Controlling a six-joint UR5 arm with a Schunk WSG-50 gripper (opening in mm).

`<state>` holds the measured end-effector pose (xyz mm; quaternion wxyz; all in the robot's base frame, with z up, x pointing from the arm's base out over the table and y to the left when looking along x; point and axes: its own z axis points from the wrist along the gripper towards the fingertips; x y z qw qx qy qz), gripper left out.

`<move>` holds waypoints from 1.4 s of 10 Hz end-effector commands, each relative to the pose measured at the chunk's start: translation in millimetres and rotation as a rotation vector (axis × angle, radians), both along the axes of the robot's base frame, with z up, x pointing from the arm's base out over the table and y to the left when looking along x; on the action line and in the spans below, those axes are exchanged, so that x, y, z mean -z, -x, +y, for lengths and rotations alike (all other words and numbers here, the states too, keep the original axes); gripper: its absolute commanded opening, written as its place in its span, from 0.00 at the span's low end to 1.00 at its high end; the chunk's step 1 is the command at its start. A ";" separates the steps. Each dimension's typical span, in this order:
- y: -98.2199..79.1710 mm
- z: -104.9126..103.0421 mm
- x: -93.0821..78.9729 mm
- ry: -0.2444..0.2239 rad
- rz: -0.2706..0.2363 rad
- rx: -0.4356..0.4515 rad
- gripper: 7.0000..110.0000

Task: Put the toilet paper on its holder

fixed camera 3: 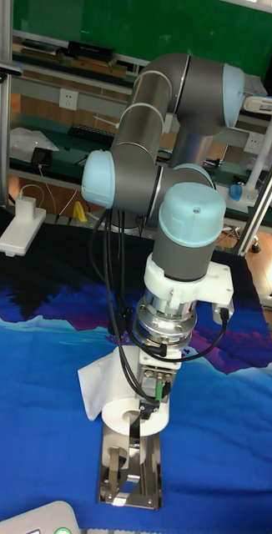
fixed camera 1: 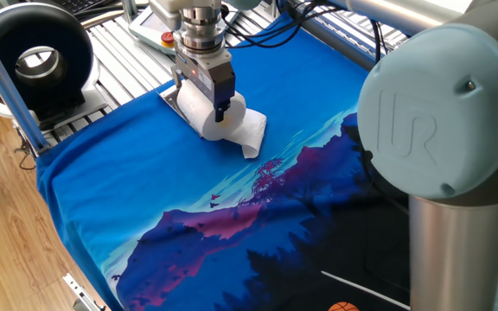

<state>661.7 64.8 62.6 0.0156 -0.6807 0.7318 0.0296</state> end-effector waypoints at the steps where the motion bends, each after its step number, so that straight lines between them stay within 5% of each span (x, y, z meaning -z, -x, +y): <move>1: -0.3 0.1 -1.4 -0.005 -0.002 -0.009 0.00; 7: -6.0 -7.8 -0.9 0.027 -0.022 0.042 0.00; 14: -6.8 3.6 -1.6 -0.019 -0.025 0.029 0.00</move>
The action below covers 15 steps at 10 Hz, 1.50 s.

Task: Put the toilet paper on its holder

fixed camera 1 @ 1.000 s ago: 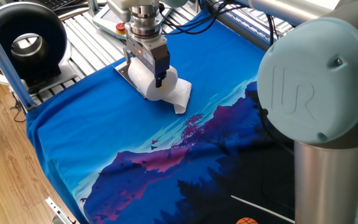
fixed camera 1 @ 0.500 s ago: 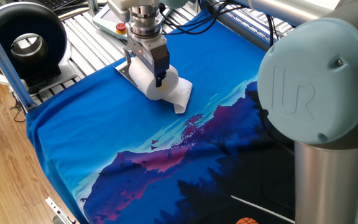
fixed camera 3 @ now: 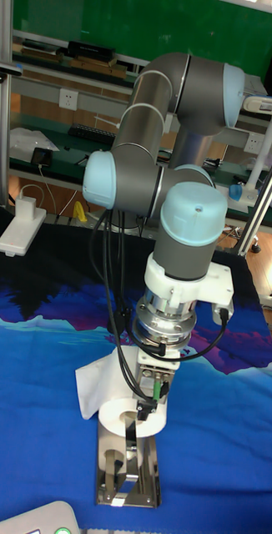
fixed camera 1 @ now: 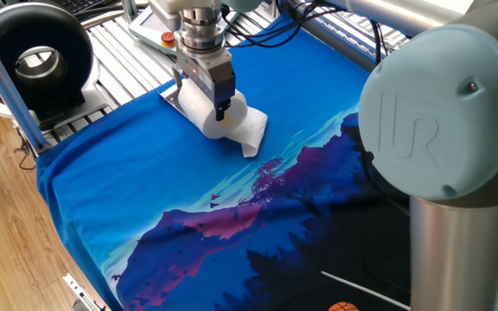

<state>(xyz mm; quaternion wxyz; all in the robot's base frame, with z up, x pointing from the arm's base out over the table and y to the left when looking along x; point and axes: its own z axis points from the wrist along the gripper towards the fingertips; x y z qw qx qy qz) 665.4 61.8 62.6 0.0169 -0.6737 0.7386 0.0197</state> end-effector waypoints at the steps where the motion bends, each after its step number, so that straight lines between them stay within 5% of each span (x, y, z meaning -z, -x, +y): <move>1: -4.7 5.1 -1.6 -0.025 -0.017 0.010 0.00; 8: -9.3 7.4 -1.9 -0.035 -0.035 -0.023 0.00; 15: -43.0 1.7 8.8 -0.015 -0.046 -0.089 0.00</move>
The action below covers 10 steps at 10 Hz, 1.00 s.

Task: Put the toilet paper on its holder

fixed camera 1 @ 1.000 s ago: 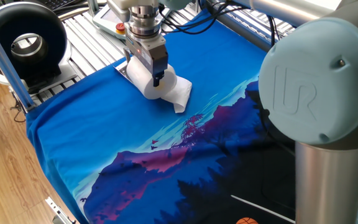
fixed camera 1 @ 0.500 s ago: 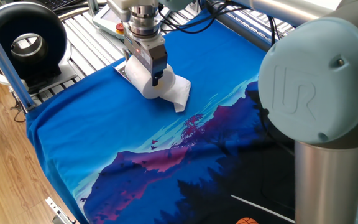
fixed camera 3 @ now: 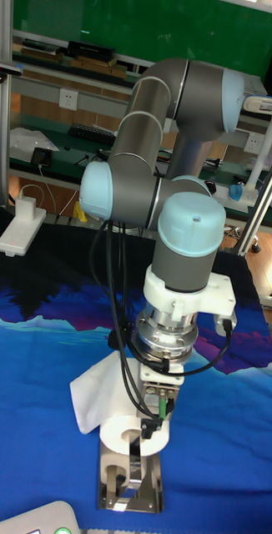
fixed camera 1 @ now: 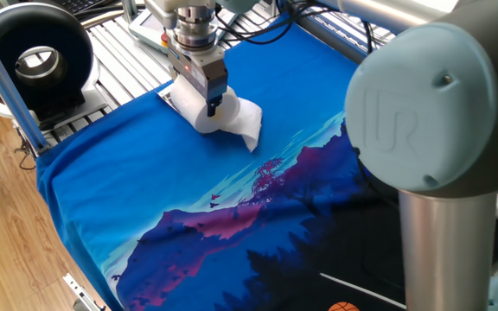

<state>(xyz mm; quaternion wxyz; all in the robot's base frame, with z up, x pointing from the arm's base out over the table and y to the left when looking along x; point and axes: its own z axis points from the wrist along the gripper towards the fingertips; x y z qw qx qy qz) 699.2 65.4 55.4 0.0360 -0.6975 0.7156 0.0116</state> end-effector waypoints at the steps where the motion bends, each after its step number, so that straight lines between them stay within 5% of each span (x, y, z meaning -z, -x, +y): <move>1: -11.6 -2.8 2.7 0.001 -0.004 -0.031 0.00; 5: -7.7 -3.9 2.5 0.031 0.043 -0.057 0.00; 10: -2.5 -4.0 0.1 -0.002 0.080 -0.066 0.00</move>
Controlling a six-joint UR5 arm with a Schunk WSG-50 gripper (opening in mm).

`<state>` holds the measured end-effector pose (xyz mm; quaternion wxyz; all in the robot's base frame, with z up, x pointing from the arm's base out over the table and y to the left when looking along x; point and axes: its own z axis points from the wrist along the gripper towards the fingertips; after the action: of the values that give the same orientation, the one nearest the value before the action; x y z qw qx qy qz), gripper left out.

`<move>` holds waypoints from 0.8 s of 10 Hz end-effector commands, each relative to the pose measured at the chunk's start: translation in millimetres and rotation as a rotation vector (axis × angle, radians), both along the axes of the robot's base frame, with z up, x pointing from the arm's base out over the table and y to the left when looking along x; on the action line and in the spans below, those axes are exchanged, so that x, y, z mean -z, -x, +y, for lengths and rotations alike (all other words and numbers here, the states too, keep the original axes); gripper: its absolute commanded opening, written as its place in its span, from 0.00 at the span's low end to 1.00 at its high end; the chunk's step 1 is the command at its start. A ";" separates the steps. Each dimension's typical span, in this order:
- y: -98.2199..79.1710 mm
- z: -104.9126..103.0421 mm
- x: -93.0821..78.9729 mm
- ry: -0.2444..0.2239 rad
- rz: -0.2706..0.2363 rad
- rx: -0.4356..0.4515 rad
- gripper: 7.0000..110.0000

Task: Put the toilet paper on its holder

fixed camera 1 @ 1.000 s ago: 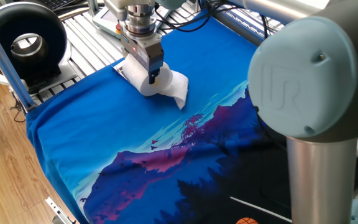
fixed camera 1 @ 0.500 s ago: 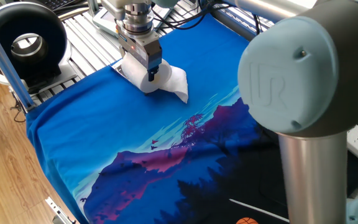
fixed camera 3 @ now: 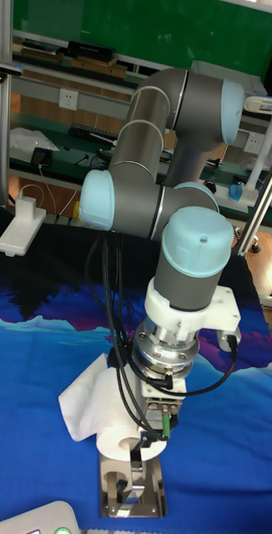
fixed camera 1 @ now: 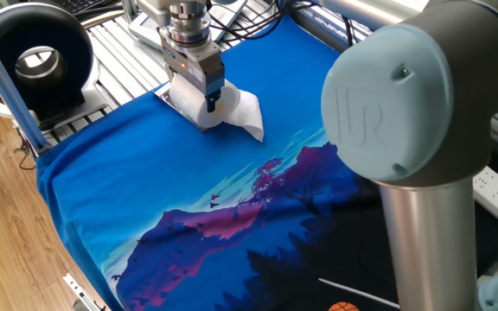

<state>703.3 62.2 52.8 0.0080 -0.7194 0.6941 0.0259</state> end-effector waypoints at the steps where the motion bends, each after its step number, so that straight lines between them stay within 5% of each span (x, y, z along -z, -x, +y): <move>1: 0.5 -2.3 -2.9 -0.029 0.026 -0.009 0.00; 3: -12.7 -3.1 -3.2 -0.033 -0.025 -0.021 0.00; 8: -24.2 -4.8 11.0 -0.021 0.020 0.112 0.00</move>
<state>721.0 56.4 46.6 0.0113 -0.6985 0.7148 0.0323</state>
